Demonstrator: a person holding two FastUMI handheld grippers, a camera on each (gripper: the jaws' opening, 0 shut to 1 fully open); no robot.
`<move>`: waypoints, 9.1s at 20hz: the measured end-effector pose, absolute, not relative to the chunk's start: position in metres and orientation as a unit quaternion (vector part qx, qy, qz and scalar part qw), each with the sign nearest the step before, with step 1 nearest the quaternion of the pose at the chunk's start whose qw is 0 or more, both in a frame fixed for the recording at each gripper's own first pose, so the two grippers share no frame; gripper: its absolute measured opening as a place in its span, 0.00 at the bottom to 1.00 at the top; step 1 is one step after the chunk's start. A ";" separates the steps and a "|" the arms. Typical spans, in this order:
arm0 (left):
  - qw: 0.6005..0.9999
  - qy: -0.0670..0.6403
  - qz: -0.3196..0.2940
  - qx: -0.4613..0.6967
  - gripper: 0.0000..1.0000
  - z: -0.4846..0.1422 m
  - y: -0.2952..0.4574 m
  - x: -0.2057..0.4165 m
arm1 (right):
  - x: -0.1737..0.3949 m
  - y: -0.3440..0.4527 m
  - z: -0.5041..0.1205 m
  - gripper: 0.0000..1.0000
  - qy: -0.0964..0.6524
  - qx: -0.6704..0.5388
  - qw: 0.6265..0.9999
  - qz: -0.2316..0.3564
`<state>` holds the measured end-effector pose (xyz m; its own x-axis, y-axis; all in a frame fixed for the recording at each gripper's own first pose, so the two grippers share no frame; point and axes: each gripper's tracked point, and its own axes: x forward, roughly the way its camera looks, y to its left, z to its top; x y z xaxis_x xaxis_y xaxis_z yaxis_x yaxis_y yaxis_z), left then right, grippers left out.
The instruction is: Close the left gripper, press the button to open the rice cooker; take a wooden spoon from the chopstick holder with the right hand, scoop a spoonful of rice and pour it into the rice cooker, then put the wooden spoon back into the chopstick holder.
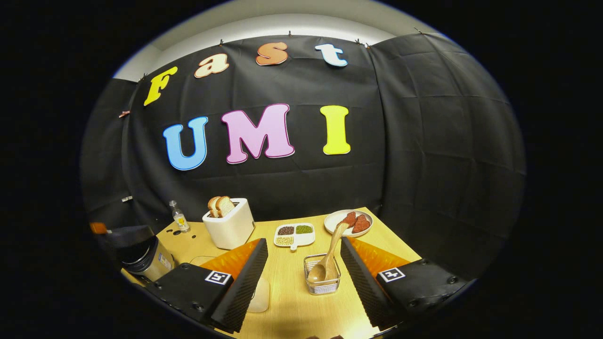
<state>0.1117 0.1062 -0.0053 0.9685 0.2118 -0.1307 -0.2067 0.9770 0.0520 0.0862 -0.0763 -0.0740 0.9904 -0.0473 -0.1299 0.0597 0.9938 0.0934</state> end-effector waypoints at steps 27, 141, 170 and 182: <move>0.964 0.190 0.185 -0.027 0.96 -0.141 0.039 0.014 | 0.260 -0.159 -0.229 0.98 0.250 0.120 0.958 -0.068; 0.981 0.153 -0.003 -0.118 0.95 -0.123 0.126 0.023 | 0.118 0.095 -0.123 0.17 0.293 0.521 0.801 -0.006; 0.969 0.131 0.088 -0.191 0.96 -0.130 0.222 -0.019 | 0.090 0.451 -0.095 0.17 0.227 0.113 0.914 0.317; 0.968 0.134 0.098 -0.187 0.96 -0.132 0.229 -0.013 | 0.046 0.494 -0.138 0.17 0.146 -0.145 0.861 0.466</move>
